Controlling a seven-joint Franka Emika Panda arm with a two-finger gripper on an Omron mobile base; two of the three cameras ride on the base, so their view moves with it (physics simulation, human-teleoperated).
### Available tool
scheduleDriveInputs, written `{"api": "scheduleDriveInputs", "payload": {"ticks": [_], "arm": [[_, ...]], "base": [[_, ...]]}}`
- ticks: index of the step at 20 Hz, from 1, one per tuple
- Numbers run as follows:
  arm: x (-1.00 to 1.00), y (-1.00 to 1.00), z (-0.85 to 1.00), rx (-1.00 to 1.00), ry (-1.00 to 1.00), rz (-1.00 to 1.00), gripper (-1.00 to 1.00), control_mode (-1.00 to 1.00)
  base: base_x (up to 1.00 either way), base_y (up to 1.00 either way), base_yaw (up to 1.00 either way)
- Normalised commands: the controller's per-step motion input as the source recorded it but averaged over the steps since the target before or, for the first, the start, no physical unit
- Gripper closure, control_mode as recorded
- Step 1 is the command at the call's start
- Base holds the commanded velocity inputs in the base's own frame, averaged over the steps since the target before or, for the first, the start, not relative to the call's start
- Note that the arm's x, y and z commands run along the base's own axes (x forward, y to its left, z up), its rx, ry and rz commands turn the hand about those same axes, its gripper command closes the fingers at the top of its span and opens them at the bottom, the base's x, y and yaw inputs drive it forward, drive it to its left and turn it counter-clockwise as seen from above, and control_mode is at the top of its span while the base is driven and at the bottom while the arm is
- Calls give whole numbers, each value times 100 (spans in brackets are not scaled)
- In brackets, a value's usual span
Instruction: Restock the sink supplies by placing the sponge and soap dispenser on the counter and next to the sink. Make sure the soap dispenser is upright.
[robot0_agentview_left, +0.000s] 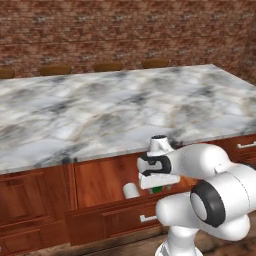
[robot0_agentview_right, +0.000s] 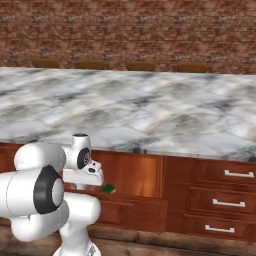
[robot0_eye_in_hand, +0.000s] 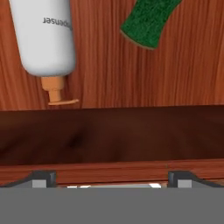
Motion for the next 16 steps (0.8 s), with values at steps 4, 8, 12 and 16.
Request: {"api": "scheduleDriveInputs", "payload": {"ticks": [4, 8, 12, 16], "arm": [[-41, 0, 14, 0, 0, 0, -100, -100], [24, 0, 61, 0, 0, 0, -100, -100], [51, 2, 53, -2, 0, 0, -100, -100], [35, 21, 0, 0, 0, 0, -100, -100]], "base": [[0, 0, 0], [0, 0, 0], [0, 0, 0], [0, 0, 0]]}}
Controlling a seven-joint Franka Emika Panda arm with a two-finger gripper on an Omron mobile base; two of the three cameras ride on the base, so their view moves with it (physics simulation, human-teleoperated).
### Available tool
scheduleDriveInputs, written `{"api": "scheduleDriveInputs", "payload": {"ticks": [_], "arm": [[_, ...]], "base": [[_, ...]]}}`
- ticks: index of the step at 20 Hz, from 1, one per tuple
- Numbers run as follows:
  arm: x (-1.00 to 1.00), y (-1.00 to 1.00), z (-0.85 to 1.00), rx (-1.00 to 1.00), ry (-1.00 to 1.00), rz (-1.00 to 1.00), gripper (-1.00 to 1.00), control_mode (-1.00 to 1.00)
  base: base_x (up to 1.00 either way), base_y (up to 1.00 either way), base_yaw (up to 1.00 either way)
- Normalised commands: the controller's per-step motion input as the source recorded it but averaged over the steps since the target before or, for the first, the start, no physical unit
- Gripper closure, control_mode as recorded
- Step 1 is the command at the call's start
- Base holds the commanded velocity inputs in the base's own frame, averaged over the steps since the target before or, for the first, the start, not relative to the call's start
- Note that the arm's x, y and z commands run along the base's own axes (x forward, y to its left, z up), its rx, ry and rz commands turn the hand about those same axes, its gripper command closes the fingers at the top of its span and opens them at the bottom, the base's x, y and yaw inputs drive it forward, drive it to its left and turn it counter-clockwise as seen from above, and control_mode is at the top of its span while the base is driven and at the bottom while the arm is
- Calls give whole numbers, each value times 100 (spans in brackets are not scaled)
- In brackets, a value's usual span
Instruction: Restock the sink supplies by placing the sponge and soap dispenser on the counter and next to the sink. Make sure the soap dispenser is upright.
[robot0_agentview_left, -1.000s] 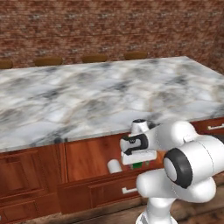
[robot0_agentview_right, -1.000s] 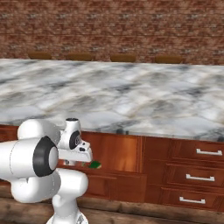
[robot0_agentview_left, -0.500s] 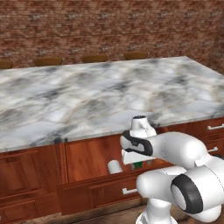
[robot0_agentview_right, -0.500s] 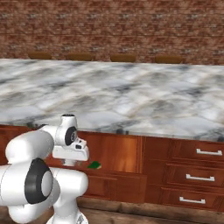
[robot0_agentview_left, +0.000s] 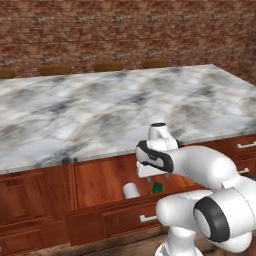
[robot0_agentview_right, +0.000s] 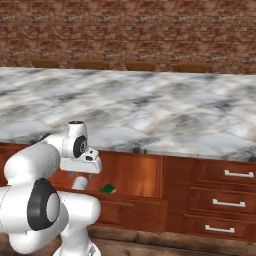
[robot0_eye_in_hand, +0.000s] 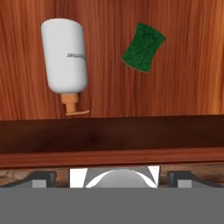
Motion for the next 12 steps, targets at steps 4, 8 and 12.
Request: {"api": "scheduleDriveInputs", "payload": {"ticks": [4, 8, 12], "arm": [[28, 33, -16, -2, -1, 0, -100, -100], [11, 14, -17, 0, -3, 0, -100, -100], [0, 0, -20, 0, -5, 0, -100, -100]], "base": [[0, 0, 0], [0, 0, 0], [0, 0, 0]]}}
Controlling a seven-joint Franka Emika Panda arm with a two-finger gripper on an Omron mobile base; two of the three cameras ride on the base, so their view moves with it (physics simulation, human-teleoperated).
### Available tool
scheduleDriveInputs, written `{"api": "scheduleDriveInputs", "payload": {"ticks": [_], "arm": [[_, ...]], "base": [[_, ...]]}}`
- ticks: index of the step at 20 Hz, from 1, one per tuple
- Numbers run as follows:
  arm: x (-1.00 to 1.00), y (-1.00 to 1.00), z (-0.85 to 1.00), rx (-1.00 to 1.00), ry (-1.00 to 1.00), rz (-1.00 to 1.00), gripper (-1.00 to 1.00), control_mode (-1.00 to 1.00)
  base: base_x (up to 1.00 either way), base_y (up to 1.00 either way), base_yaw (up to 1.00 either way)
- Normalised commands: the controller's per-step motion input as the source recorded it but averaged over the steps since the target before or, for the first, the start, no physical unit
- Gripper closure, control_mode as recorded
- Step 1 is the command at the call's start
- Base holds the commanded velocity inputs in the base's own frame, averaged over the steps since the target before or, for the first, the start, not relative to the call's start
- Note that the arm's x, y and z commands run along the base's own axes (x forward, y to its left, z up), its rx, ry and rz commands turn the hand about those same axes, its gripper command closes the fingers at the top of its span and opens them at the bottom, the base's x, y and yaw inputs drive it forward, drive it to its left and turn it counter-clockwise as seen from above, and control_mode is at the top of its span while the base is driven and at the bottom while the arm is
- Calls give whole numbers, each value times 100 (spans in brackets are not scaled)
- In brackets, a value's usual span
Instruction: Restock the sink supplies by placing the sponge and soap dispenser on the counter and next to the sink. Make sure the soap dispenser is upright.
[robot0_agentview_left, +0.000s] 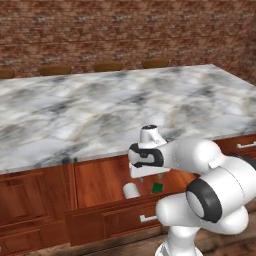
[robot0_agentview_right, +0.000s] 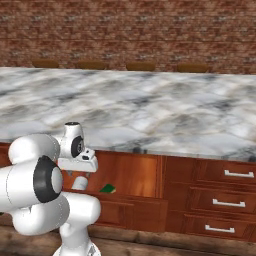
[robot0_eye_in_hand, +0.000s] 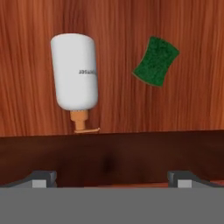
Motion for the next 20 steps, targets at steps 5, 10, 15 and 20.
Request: {"api": "scheduleDriveInputs", "payload": {"ticks": [5, 10, 15, 20], "arm": [[0, 0, -21, 0, -7, 0, -100, -100], [0, 0, -18, 0, -1, 0, -100, -100], [0, 0, -15, 0, -2, 0, -100, -100], [0, 0, -14, 0, -2, 0, -100, -100]], "base": [[0, 0, 0], [0, 0, 0], [0, 0, 0], [0, 0, 0]]}}
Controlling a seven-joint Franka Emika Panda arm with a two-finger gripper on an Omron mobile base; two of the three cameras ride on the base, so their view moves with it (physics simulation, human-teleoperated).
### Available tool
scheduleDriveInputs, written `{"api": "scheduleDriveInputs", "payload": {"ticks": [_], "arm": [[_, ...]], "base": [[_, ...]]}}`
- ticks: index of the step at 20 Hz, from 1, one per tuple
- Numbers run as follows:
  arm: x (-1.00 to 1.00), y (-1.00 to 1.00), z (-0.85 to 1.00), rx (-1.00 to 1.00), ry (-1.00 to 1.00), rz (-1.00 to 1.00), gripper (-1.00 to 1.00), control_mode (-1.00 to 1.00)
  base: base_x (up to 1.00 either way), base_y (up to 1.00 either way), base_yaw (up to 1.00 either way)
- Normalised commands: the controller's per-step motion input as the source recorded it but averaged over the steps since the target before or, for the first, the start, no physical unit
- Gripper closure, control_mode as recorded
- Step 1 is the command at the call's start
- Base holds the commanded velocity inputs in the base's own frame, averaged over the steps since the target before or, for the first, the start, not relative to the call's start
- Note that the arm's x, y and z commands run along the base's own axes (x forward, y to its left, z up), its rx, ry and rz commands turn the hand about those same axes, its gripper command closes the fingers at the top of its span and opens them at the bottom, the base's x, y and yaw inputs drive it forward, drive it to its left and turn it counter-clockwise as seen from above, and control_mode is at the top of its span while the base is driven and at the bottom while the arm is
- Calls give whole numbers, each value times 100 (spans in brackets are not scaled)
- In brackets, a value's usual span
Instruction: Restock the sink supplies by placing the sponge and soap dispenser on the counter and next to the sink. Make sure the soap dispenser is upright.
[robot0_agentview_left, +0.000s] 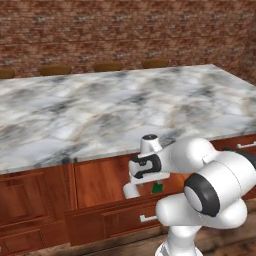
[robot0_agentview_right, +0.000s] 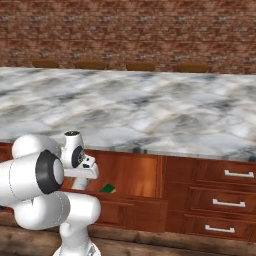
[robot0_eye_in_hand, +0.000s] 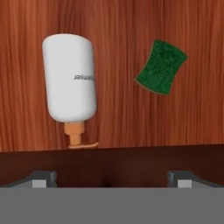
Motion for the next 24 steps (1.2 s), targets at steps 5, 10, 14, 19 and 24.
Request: {"api": "scheduleDriveInputs", "payload": {"ticks": [5, 10, 14, 19, 24], "arm": [[0, 0, -14, 0, -4, 0, -100, -100], [0, 12, -18, 0, -6, 0, -100, -100], [0, 34, -26, 0, -3, 0, -100, -100], [0, 31, -38, 0, 0, 0, -100, -100], [1, 9, -34, 0, 0, 0, -100, -100]], "base": [[0, 0, 0], [0, 0, 0], [0, 0, 0], [0, 0, 0], [0, 0, 0]]}}
